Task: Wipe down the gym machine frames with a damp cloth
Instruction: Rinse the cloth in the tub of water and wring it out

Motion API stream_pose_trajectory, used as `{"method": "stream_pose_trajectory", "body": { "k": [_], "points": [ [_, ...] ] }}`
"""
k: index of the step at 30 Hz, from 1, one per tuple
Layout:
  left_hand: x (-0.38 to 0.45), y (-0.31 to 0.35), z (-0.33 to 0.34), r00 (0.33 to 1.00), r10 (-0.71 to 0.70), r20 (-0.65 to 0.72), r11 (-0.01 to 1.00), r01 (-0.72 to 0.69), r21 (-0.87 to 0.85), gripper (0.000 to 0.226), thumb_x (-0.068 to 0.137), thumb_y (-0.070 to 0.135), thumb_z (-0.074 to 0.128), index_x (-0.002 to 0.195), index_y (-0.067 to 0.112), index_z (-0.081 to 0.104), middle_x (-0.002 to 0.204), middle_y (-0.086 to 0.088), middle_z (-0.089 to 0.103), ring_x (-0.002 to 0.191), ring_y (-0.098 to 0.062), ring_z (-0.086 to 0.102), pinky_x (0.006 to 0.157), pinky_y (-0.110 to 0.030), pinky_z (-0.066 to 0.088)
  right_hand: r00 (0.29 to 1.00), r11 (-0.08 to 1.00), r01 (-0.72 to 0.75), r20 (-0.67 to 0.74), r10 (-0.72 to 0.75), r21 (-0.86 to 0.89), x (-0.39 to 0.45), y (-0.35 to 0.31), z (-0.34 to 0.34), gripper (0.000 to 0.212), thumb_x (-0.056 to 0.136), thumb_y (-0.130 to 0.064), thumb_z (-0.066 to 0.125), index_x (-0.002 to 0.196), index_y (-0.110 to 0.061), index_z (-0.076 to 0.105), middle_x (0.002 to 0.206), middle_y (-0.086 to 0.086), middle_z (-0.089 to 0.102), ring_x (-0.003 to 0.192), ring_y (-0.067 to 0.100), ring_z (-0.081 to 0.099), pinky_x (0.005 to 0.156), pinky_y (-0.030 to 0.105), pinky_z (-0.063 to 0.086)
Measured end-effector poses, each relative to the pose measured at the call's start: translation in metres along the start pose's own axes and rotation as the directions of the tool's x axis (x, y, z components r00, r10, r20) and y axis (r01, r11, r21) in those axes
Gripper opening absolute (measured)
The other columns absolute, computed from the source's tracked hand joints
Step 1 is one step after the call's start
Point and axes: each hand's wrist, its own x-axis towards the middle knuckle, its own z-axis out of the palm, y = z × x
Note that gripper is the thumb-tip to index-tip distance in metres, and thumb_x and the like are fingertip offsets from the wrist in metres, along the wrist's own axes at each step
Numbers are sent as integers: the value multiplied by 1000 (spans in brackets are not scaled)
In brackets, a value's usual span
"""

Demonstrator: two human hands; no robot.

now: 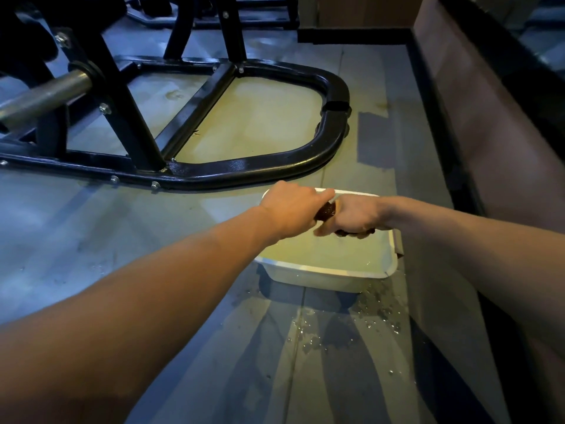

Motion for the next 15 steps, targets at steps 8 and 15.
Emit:
{"method": "stream_pose_trajectory", "body": {
  "k": [8, 15],
  "points": [
    [7, 8, 7, 986, -161, -47, 978, 153, -140, 33, 97, 36, 65, 129, 30, 56, 106, 4, 60, 84, -21, 62, 68, -34, 47, 967, 994, 102, -237, -91, 31, 4, 6, 1, 29, 91, -22, 80, 109, -14, 59, 87, 5, 67, 74, 20, 64, 60, 26, 50],
    [9, 5, -11, 613, -310, 726, -217, 698, -682, 23, 98, 30, 66, 111, 12, 60, 75, -4, 63, 49, -9, 56, 41, -17, 40, 840, 797, 63, -399, -367, -600, 1, 20, 6, 105, 82, -58, 79, 161, -31, 15, 164, 2, 21, 150, 31, 24, 123, 52, 31]
  ]
}}
